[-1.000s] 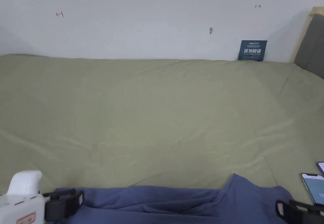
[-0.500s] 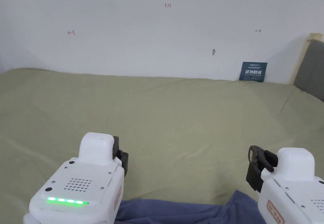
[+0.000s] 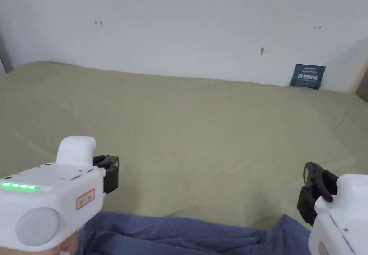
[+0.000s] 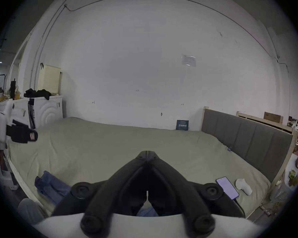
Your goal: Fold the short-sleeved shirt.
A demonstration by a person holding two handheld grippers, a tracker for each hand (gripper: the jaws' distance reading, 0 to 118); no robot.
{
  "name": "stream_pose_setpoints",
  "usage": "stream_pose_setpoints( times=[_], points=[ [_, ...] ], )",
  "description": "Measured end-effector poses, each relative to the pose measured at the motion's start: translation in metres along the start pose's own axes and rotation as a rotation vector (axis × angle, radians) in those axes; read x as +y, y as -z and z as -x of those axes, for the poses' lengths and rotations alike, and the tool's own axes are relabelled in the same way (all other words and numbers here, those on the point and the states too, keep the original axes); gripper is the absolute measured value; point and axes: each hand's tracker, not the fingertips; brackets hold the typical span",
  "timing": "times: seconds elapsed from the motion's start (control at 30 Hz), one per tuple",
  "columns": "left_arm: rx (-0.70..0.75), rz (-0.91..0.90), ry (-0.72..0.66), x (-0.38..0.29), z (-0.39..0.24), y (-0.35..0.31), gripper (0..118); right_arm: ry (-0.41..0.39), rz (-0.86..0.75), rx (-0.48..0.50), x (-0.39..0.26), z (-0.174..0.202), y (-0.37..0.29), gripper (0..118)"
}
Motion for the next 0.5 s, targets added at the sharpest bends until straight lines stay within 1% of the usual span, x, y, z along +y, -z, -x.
stream_pose_setpoints(
  times=[0.03, 0.07, 0.13, 0.2, 0.23, 0.3, 0.37, 0.4, 0.43, 0.47, 0.5],
  points=[
    [-0.034, 0.093, -0.046, -0.001, 0.025, 0.007, 0, -0.002, 0.004, 0.001, -0.001, 0.003, -0.001, 1],
    [-0.059, 0.147, -0.094, -0.004, 0.034, 0.008, 0, -0.003, 0.01, 0.0, -0.001, 0.005, -0.001, 1],
    [-0.154, 0.292, -0.205, -0.011, 0.077, 0.022, 0, 0.006, 0.013, 0.027, -0.003, 0.006, -0.002, 1],
    [-0.185, 0.398, -0.24, -0.019, 0.109, 0.035, 0, -0.001, 0.019, 0.022, -0.005, 0.014, -0.001, 1],
    [-0.176, 0.414, -0.26, -0.024, 0.114, 0.036, 0, -0.003, 0.029, 0.032, -0.005, 0.015, -0.001, 1],
    [-0.203, 0.489, -0.29, -0.031, 0.133, 0.047, 0, -0.006, 0.039, 0.03, -0.007, 0.018, 0.0, 1],
    [-0.261, 0.509, -0.327, -0.04, 0.143, 0.052, 0, 0.001, 0.064, 0.036, -0.009, 0.021, 0.004, 1],
    [-0.303, 0.529, -0.354, -0.044, 0.148, 0.057, 6, 0.014, 0.07, 0.041, -0.01, 0.019, 0.005, 1],
    [-0.34, 0.544, -0.386, -0.047, 0.153, 0.063, 22, 0.019, 0.073, 0.039, -0.011, 0.02, 0.006, 1],
    [-0.368, 0.566, -0.411, -0.051, 0.155, 0.067, 57, 0.015, 0.072, 0.034, -0.012, 0.021, 0.007, 1],
    [-0.392, 0.579, -0.417, -0.056, 0.156, 0.071, 104, 0.002, 0.065, 0.022, -0.012, 0.023, 0.008, 1]
  ],
)
